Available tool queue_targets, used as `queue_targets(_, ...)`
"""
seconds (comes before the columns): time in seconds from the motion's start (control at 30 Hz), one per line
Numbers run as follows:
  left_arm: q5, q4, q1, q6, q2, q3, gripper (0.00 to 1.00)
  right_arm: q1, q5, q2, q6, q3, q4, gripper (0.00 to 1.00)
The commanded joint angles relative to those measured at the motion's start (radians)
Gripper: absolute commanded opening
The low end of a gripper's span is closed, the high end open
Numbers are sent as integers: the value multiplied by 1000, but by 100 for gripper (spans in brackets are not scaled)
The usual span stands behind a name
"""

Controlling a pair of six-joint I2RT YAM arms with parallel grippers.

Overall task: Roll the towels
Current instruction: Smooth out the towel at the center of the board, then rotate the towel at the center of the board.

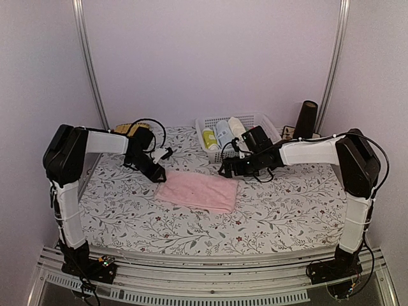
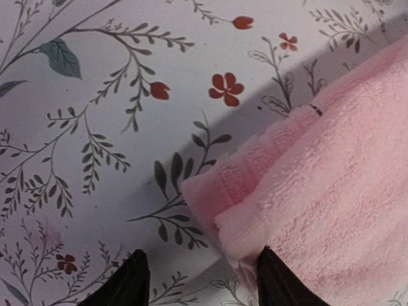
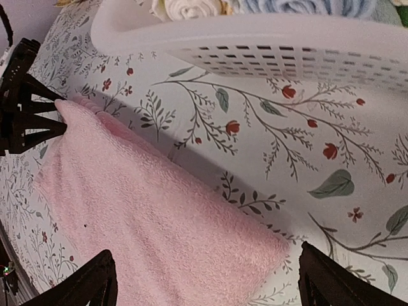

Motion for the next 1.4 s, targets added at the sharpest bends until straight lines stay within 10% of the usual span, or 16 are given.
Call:
queue_targets(0.0,-212,14,36,36,46,40,70,5,-5,100,-45,100,18,99)
queue_targets(0.23,-165,11,55,42,-52,66,97,3,-20,217,-64,198,-10,99)
queue_targets(1.1,26,-51,49,72,-203,8,91,326,-123,27,27,-112,-31,100)
queue_targets(1.37,303,-114,4,117,-171,86,81,322,-37,-152,91,-145,-33,99)
